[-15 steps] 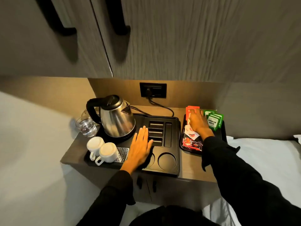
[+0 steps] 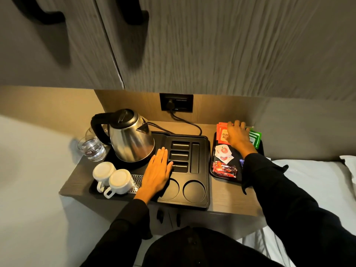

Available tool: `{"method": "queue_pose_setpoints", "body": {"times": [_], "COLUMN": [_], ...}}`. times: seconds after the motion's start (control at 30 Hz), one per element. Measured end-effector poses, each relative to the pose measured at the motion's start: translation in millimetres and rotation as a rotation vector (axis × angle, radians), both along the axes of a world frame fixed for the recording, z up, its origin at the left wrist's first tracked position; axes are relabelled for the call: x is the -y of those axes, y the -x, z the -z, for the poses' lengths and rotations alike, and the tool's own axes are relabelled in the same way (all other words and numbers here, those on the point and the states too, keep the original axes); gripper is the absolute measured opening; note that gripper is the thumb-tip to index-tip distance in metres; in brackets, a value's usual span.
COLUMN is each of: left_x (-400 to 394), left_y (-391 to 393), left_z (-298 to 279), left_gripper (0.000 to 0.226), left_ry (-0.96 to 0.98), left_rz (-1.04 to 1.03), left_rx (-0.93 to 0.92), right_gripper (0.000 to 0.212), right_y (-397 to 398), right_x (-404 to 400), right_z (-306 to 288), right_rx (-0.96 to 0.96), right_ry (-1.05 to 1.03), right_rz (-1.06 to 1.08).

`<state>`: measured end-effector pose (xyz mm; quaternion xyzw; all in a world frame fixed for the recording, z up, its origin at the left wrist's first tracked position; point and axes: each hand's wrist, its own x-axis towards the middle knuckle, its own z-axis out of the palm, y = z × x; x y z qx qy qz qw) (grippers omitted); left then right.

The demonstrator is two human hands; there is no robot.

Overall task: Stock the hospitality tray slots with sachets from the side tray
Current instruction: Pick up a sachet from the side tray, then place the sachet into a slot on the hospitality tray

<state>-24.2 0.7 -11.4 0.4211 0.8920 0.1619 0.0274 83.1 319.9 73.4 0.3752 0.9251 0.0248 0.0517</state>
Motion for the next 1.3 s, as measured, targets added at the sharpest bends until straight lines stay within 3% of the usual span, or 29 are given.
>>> {"method": "queue_pose_setpoints", "body": {"times": [0.17,0.33,0.43,0.57,0.63,0.73,0.83,1.03,1.17,1.3], "left_x": [0.2,0.5,0.3,0.5,0.5,0.9,0.7,0.6,0.7,0.2], "left_y": [1.1,1.3,2.1,2.6,2.9,3.4,3.8,5.1,4.8,5.0], "left_z": [1.8,2.4,3.5,4.0,3.5,3.8,5.1,10.1,11.0,11.8], "left_gripper": [0.06,0.059,0.059,0.059,0.058,0.058,0.058,0.057,0.057,0.057], "left_ry": [0.013,0.014,0.017,0.019,0.016,0.025,0.016,-0.016,-0.016,-0.013], "left_rz": [0.002,0.003,0.001,0.003,0.006,0.005,0.006,0.002,0.0,-0.007], "left_rx": [0.001,0.001,0.001,0.006,0.001,-0.003,0.0,-0.002,-0.035,-0.048], "right_gripper": [0.045,0.057,0.07,0.05,0.052,0.066,0.073,0.047,0.057,0.067], "right_y": [5.8,10.3,17.6,20.5,30.2,46.2,48.2,-4.4,-47.0,-63.4], "right_x": [-4.7,13.9,53.7,102.1,115.6,123.7,119.0,59.9,7.7,-18.3], "right_z": [-12.5,-31.1,-26.4,4.7,13.1,16.9,19.1,24.2,19.4,19.8], "right_rx": [-0.151,-0.416,-0.355,-0.532,-0.576,-0.395,-0.303,-0.353,-0.25,-0.125], "right_ry": [0.128,0.47,0.764,0.869,0.796,0.596,0.565,0.32,0.155,0.148], "right_rz": [0.014,0.143,0.227,0.363,0.392,0.403,0.332,0.262,0.302,0.225]}}
